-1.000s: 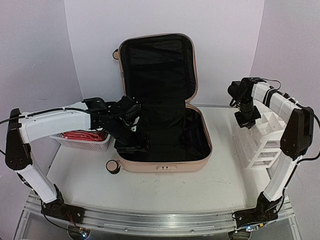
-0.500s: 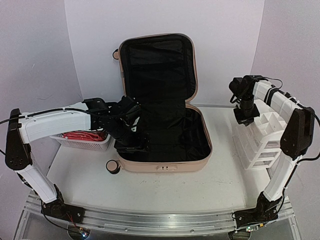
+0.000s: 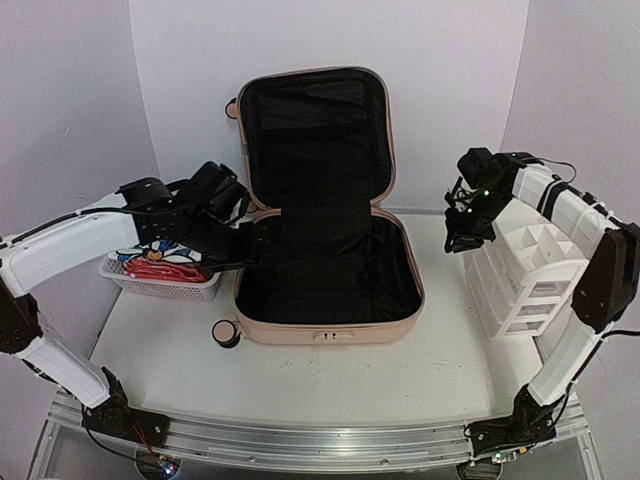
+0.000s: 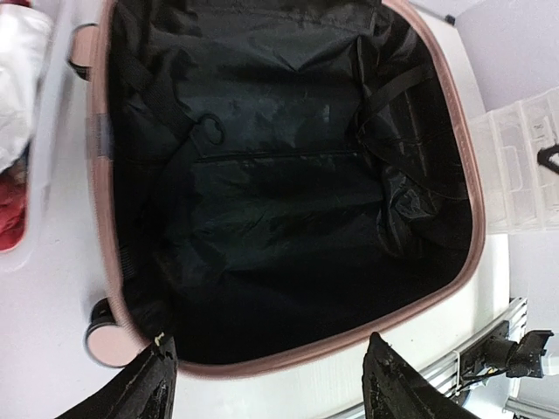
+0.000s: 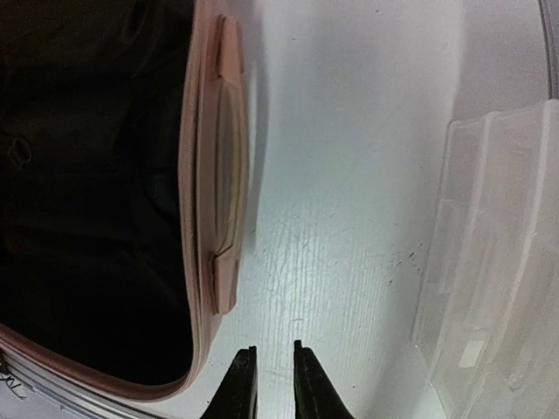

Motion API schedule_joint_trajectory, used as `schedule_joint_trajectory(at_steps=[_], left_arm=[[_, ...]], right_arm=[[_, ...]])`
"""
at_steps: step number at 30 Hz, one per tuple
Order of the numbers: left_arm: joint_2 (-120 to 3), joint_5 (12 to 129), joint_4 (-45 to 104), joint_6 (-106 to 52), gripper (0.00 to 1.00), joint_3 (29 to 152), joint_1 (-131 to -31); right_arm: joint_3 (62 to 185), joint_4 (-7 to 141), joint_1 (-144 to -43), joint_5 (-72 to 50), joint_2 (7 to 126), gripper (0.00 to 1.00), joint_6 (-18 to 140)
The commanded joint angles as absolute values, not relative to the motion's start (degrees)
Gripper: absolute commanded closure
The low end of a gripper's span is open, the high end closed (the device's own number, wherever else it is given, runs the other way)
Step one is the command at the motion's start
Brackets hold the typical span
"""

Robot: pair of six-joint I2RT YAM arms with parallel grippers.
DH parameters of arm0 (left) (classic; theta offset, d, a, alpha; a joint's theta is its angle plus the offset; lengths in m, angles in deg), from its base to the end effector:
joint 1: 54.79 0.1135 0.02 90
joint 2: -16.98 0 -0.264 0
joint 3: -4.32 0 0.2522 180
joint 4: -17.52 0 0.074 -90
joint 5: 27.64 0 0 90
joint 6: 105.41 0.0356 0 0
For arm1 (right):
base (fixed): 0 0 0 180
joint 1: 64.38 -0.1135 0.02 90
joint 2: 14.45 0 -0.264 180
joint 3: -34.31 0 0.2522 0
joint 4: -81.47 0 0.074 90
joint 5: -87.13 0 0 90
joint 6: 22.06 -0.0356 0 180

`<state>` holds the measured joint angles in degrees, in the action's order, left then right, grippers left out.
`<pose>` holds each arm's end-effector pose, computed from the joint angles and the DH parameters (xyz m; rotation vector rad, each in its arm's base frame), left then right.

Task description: Open, take out, and arrange the luggage

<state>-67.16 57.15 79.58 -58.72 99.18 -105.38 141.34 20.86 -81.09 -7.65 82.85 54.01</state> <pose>0.1988 -0.2369 0.3376 0.1216 2.5547 -0.5761 0.3547 0.1096 0.3330 -0.0971 2.4824 0.3332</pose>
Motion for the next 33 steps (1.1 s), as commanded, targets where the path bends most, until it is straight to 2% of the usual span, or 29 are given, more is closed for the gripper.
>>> schedule_joint_trajectory(at_steps=[1,4,10,17,20,23,25,27,28,33], left_arm=[[-55.51,48.91,78.96,-59.04,0.26,93.75,-105.61],[-49.86,47.45,79.01,-56.85,0.25,90.44,-105.66],[-44.12,46.58,78.96,-55.31,0.24,84.92,-105.67],[-42.48,42.96,78.97,-55.98,0.20,80.97,-105.49],[-42.74,46.28,79.08,-61.23,0.21,78.78,-102.21],[-43.36,50.05,79.90,-66.40,0.23,76.48,-98.66],[-42.95,49.30,80.85,-69.42,0.23,75.31,-97.91],[-41.95,48.76,81.64,-72.92,0.25,73.83,-97.23],[-41.41,48.85,82.57,-74.48,0.27,72.67,-96.55],[-39.50,53.90,84.65,-79.96,0.32,67.24,-89.12]], right_arm=[[132.87,25.40,-82.13,-10.91,72.78,0.76,54.03],[126.10,28.46,-82.16,-10.36,66.89,0.73,54.84],[112.96,29.83,-82.14,-3.79,53.91,0.58,52.72],[102.11,29.22,-82.14,-2.88,41.68,0.54,46.34],[98.96,26.15,-82.12,1.07,38.58,0.53,41.08],[97.66,18.77,-82.14,11.82,37.87,0.60,32.65],[97.81,13.10,-82.14,17.84,39.10,0.75,27.22],[97.54,10.63,-82.11,20.45,40.03,0.95,24.71],[97.47,10.02,-82.13,21.41,40.16,1.00,23.75],[97.47,9.40,-80.45,26.93,42.34,1.00,18.58]])
